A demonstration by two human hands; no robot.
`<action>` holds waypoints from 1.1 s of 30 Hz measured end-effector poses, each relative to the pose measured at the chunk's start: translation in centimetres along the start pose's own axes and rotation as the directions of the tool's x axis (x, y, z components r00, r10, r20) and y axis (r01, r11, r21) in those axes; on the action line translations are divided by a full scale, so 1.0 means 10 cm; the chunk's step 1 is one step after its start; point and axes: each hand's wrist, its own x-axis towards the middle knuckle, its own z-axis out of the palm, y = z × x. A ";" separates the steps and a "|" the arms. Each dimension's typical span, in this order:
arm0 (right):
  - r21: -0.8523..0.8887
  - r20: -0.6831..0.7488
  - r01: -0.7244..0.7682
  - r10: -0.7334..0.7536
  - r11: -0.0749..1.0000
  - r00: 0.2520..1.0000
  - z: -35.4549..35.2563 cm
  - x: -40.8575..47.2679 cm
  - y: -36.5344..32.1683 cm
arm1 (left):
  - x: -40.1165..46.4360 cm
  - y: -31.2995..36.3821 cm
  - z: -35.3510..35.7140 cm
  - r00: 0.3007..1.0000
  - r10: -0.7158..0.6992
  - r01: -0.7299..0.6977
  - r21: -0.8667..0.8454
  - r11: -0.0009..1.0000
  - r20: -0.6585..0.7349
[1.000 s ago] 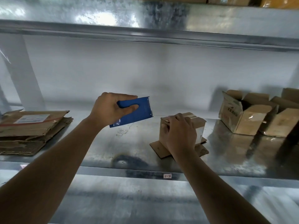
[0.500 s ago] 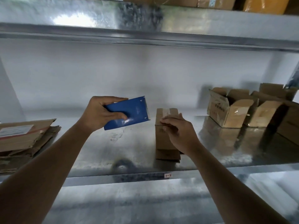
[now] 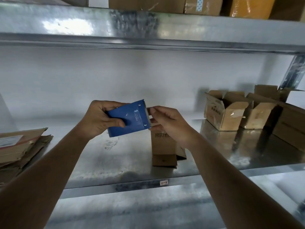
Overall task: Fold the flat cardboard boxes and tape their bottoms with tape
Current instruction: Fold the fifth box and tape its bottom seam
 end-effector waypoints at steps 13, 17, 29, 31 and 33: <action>0.076 0.125 -0.167 0.157 0.983 0.980 -0.15 0.08 0.02 | 0.05 0.09 0.09 0.997 -0.053 0.051 0.035 0.998 0.051; 0.168 0.097 -0.126 0.110 0.978 0.989 -0.18 0.06 0.06 | 0.06 0.16 0.07 0.997 -0.036 0.033 0.060 0.998 0.062; 0.246 0.001 -0.100 0.103 0.964 0.995 -0.12 0.10 0.07 | 0.09 0.20 0.03 0.997 -0.044 0.042 0.038 0.998 0.065; 0.236 0.000 -0.102 0.105 0.966 0.994 -0.11 0.10 0.08 | 0.09 0.19 0.03 0.996 -0.039 0.036 0.039 0.999 0.079; 0.245 0.010 -0.106 0.107 0.964 0.994 -0.10 0.09 0.09 | 0.09 0.19 0.02 0.996 -0.040 0.036 0.046 0.998 0.084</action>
